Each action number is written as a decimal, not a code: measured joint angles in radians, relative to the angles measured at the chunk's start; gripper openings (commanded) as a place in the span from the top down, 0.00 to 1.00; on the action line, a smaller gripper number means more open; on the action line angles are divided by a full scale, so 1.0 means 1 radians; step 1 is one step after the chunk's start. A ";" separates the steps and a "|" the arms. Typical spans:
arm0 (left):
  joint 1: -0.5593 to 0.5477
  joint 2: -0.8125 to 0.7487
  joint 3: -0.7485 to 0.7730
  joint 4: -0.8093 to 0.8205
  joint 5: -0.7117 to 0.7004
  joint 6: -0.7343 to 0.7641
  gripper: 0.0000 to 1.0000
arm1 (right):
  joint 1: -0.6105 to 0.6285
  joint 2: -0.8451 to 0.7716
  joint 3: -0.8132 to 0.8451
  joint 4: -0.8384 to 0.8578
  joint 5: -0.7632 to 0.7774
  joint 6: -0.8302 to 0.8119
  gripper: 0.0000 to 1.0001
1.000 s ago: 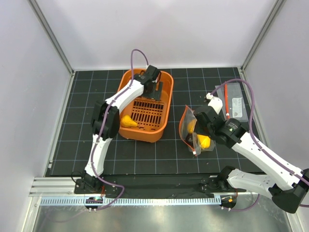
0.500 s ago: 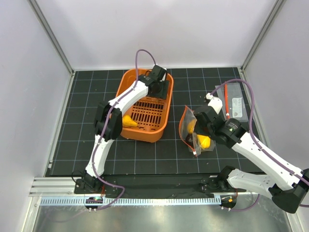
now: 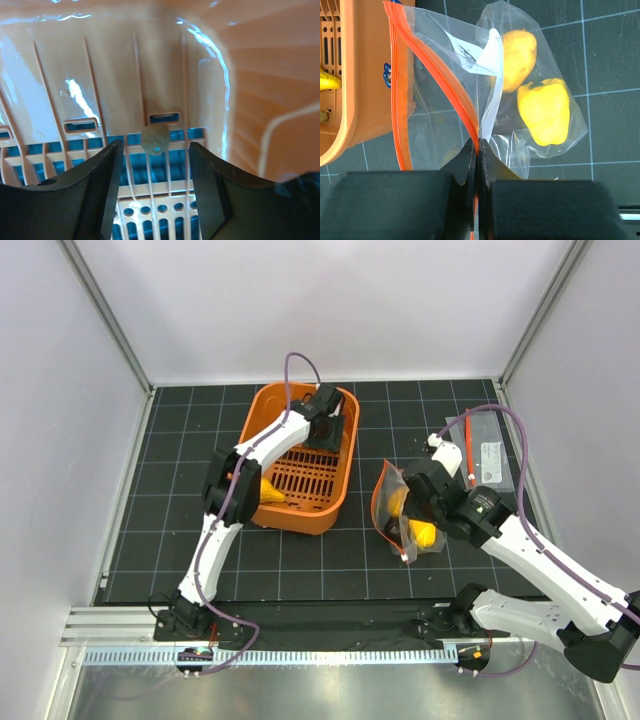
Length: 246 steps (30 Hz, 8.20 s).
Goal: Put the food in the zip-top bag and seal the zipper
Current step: Pick up the fake fruit from the bin, then place the fake fruit in the zipper food storage bag, then pick up the fake fruit from the bin, then place the fake fruit in the zipper food storage bag, then adjust the zipper food storage bag at the center of the board.
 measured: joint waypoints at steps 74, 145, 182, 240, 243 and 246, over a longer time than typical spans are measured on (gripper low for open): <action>-0.290 -0.673 -0.397 0.042 0.359 -0.197 0.15 | -0.005 0.061 0.122 -0.069 0.047 0.061 0.99; 0.089 -0.377 -0.389 -0.382 -0.311 -0.009 0.00 | -0.039 0.066 0.094 -0.058 0.032 -0.001 0.99; 0.085 -0.678 -0.399 -0.163 0.148 -0.119 0.67 | -0.068 0.089 0.092 -0.035 0.032 -0.023 0.99; -0.254 -0.446 -0.173 0.090 0.610 -0.407 0.00 | -0.281 -0.138 -0.018 0.060 -0.068 0.050 0.99; -0.254 -0.449 -0.142 0.023 0.570 -0.362 0.00 | -0.281 -0.140 -0.018 0.057 -0.066 0.050 0.99; -0.254 -0.450 -0.128 -0.035 0.534 -0.328 0.00 | -0.281 -0.141 -0.021 0.057 -0.065 0.049 0.99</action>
